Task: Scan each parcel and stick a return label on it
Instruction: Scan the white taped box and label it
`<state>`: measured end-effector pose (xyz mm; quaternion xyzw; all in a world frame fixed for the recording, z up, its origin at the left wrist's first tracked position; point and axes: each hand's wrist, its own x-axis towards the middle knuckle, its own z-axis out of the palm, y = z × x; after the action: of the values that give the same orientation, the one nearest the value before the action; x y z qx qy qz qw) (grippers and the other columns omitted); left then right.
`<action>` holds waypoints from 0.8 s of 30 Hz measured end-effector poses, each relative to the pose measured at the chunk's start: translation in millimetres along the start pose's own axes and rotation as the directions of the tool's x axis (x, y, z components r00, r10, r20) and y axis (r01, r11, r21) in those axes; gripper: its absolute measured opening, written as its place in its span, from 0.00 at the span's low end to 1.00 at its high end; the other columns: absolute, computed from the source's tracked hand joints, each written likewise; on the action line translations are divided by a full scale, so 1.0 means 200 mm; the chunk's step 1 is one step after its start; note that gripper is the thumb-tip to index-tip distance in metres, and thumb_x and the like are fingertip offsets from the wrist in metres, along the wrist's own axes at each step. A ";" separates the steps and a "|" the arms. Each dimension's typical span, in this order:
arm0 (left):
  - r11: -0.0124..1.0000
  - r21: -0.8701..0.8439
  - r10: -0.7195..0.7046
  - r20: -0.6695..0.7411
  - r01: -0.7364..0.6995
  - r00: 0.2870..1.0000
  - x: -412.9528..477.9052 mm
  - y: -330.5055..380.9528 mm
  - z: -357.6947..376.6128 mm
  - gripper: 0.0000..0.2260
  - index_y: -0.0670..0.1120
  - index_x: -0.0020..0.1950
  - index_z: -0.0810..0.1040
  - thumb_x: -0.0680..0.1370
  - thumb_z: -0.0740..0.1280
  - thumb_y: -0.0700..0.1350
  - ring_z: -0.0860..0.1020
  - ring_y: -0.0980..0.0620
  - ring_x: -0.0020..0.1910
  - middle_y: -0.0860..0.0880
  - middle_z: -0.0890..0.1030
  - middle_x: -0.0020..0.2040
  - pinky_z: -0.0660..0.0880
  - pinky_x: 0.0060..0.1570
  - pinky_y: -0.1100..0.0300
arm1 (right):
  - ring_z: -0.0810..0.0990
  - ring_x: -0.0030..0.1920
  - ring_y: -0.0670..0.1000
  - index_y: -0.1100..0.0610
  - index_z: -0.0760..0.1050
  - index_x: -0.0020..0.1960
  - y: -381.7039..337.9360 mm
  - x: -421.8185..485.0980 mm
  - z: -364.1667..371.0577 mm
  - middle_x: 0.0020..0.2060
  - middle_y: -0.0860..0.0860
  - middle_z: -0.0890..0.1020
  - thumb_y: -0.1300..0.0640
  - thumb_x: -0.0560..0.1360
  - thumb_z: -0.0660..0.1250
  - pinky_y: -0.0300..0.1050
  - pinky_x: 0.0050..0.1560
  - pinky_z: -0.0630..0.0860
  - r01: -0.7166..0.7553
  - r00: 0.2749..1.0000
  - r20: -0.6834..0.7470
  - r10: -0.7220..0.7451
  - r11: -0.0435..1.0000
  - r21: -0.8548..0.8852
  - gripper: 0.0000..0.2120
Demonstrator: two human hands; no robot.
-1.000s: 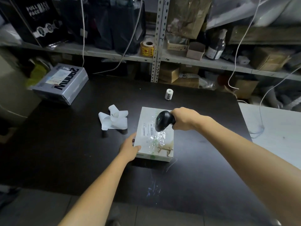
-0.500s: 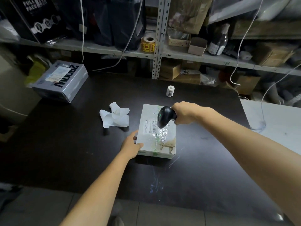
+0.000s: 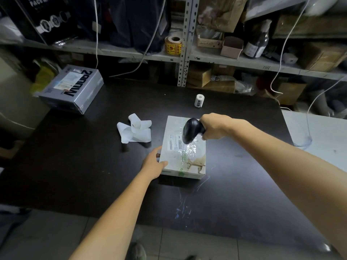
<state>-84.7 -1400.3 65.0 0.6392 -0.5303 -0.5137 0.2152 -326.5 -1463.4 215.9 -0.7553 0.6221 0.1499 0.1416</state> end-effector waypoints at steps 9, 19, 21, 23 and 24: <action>1.000 -0.012 0.000 0.010 0.000 1.000 0.00 -0.01 -0.01 0.27 0.58 0.70 0.69 0.76 0.70 0.37 0.77 0.54 0.56 0.56 0.76 0.57 0.76 0.51 0.59 | 0.78 0.42 0.51 0.50 0.73 0.53 0.04 -0.05 0.02 0.44 0.49 0.80 0.50 0.68 0.77 0.46 0.40 0.74 -0.011 0.999 -0.040 0.019 0.979 0.204 0.18; 0.999 -0.046 0.003 0.022 -0.002 1.000 0.00 0.00 -0.01 0.27 0.57 0.70 0.69 0.75 0.70 0.37 0.77 0.55 0.55 0.54 0.76 0.59 0.74 0.47 0.62 | 0.81 0.44 0.55 0.59 0.80 0.48 0.31 -0.32 0.68 0.38 0.52 0.82 0.49 0.72 0.75 0.46 0.44 0.74 -0.344 0.810 0.095 0.579 0.337 0.876 0.14; 0.998 -0.057 0.007 0.029 -0.006 1.000 -0.01 0.00 -0.01 0.27 0.57 0.70 0.69 0.75 0.70 0.37 0.77 0.52 0.57 0.53 0.76 0.60 0.75 0.52 0.59 | 0.80 0.43 0.58 0.61 0.79 0.46 0.33 -0.34 0.78 0.37 0.53 0.80 0.50 0.71 0.76 0.48 0.44 0.75 -0.395 0.766 0.173 0.619 0.242 0.886 0.15; 0.998 -0.060 0.001 0.030 0.001 1.000 -0.01 0.00 -0.01 0.28 0.57 0.71 0.69 0.76 0.70 0.37 0.77 0.51 0.58 0.52 0.76 0.61 0.75 0.54 0.57 | 0.81 0.46 0.59 0.63 0.79 0.48 0.34 -0.34 0.86 0.40 0.55 0.81 0.50 0.71 0.76 0.51 0.47 0.77 -0.410 0.750 0.216 0.625 0.182 0.894 0.16; 0.998 -0.068 -0.003 0.033 0.005 0.999 -0.01 0.00 -0.01 0.28 0.57 0.71 0.69 0.76 0.71 0.37 0.77 0.50 0.58 0.52 0.76 0.61 0.75 0.53 0.57 | 0.81 0.49 0.60 0.63 0.79 0.51 0.34 -0.34 0.89 0.44 0.57 0.82 0.51 0.71 0.77 0.53 0.51 0.78 -0.414 0.750 0.227 0.622 0.172 0.894 0.18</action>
<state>-82.7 -1399.5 66.4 0.6240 -0.5147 -0.5423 0.2272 -413.9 -1344.5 77.9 -0.2986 0.8251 -0.2496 0.4096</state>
